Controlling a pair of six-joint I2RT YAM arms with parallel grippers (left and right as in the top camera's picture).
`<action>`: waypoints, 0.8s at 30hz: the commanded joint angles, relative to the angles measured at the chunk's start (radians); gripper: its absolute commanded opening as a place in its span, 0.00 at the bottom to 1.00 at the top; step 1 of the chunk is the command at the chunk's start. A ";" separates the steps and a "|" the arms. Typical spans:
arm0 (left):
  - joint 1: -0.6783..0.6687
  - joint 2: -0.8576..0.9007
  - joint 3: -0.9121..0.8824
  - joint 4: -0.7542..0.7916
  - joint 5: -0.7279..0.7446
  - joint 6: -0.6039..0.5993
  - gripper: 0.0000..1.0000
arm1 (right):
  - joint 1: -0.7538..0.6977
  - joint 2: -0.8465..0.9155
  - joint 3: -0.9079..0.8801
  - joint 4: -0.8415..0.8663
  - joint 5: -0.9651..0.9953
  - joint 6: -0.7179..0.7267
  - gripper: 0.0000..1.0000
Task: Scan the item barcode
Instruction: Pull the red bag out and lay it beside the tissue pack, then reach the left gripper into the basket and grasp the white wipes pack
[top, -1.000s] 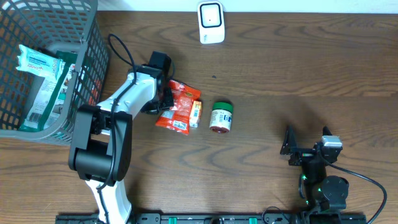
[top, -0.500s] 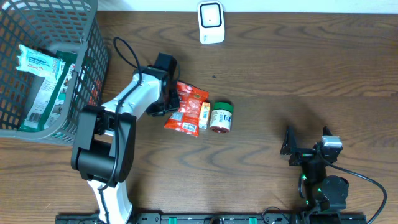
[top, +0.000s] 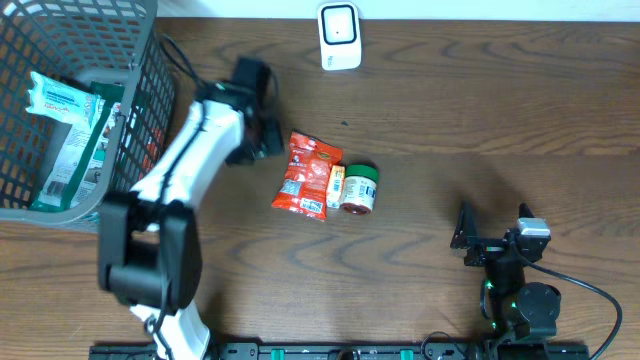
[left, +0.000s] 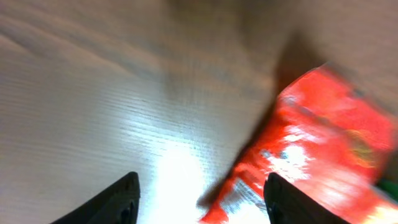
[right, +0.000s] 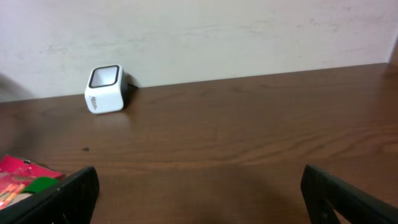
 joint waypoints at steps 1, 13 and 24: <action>0.045 -0.119 0.232 -0.101 -0.030 0.083 0.68 | -0.006 -0.004 -0.001 -0.003 0.010 -0.007 0.99; 0.363 -0.123 0.717 -0.246 -0.235 0.126 0.82 | -0.006 -0.004 -0.001 -0.003 0.010 -0.007 0.99; 0.602 0.074 0.696 -0.208 -0.235 0.086 0.84 | -0.006 -0.004 -0.001 -0.003 0.010 -0.007 0.99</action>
